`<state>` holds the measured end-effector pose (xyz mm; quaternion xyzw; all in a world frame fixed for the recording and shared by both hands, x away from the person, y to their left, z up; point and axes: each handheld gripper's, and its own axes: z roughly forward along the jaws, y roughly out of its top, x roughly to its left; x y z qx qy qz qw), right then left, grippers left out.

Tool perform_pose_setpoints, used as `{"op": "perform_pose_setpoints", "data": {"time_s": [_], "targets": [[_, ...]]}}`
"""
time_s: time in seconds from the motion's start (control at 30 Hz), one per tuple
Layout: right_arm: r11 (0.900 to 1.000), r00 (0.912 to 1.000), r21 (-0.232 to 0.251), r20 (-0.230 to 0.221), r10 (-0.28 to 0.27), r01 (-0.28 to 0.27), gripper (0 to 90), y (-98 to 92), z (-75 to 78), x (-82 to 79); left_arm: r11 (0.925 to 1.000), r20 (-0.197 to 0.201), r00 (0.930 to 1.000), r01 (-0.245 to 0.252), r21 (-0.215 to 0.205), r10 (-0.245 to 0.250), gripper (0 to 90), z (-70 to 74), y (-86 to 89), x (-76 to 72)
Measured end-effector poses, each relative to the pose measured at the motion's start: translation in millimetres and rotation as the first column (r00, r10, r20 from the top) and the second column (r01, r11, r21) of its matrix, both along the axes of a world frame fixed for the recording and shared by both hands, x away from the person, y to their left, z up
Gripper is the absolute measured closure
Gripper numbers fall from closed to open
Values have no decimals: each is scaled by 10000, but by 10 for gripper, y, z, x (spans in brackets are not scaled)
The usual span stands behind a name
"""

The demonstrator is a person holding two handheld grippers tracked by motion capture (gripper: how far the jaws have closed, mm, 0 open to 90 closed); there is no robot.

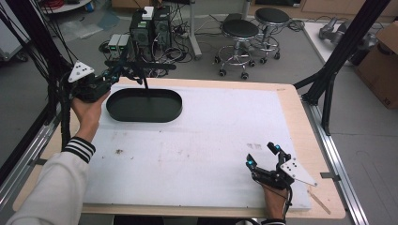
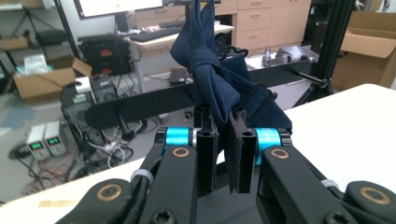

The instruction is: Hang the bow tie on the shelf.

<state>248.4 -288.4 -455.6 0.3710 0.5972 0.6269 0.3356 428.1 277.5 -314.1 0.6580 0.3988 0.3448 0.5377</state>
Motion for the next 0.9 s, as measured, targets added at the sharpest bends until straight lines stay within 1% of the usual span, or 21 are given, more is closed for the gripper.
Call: {"op": "perform_pose_setpoints", "data": {"time_s": [0.07, 0.1, 0.13, 0.2, 0.27, 0.33, 0.53, 0.63, 0.7, 0.8, 0.9], "targets": [[10000, 10000, -13, 33, 18, -18, 90, -5, 0, 4, 9999, -28, 9999, -131, 102, 132, 832, -21, -13, 23], [10000, 10000, 19, 1, 9, -9, 90, -4, -1, 1, 9998, -57, 9998, -199, 73, 199, 832, -30, -18, 35], [10000, 10000, -43, 77, 22, -22, 90, -8, 0, 7, 9996, -44, 9996, -276, 49, 276, 831, -41, -23, 45], [10000, 10000, -14, 31, 36, -36, 90, -6, 0, 4, 9994, -159, 9992, -359, 26, 359, 832, -61, -26, 64], [10000, 10000, -10, 39, 18, -18, 90, -7, -1, 4, 9989, -175, 9988, -445, 154, 447, 832, -76, -28, 77], [10000, 10000, -17, 56, 13, -13, 90, -10, 0, 7, 9983, -170, 9982, -565, 124, 567, 832, -95, -27, 81], [10000, 10000, -35, 65, 39, -38, 90, -8, 0, 6, 9953, -271, 9950, -957, 162, 961, 832, -213, 7, 86], [10000, 10000, -18, 54, 20, -20, 90, -6, -1, 4, 9947, -308, 9944, -1001, 216, 1007, 832, -251, 6, 93], [10000, 10000, -11, 44, 17, -17, 91, -6, -1, 4, 9942, -351, 9942, -1001, 388, 1014, 832, -265, -9, 100], [10000, 10000, -10, 17, 23, -23, 91, -5, -1, 1, 9944, -442, 9940, -988, 376, 1004, 832, -287, -20, 122], [10000, 10000, -9, 6, 29, -29, 90, -2, 0, -1, 9937, -731, 9915, -1055, 381, 1080, 832, -323, -21, 152]]}}
